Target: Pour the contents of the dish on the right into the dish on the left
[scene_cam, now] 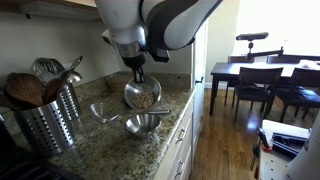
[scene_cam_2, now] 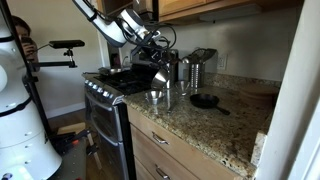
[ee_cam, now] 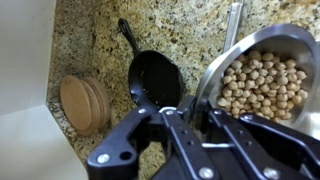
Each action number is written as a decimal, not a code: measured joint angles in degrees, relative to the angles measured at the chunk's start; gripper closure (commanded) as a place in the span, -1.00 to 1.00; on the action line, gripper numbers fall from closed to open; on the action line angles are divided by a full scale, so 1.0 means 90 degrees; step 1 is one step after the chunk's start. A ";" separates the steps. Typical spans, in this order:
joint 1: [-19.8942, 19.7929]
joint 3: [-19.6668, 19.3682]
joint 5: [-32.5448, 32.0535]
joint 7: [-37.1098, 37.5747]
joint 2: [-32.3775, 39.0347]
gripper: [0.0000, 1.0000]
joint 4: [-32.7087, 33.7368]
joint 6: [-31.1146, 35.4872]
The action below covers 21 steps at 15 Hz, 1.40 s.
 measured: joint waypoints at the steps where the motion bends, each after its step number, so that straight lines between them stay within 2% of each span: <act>1: 0.0045 0.0038 -0.0115 0.0038 0.0018 0.86 0.0017 -0.0047; 6: 0.0285 0.0210 -0.0567 0.0273 0.0161 0.86 0.0078 -0.0247; 12: 0.0481 0.0308 -0.1439 0.0933 0.0295 0.86 0.0119 -0.0629; 21: 0.0494 0.0287 -0.1656 0.1397 0.0327 0.86 0.0113 -0.1166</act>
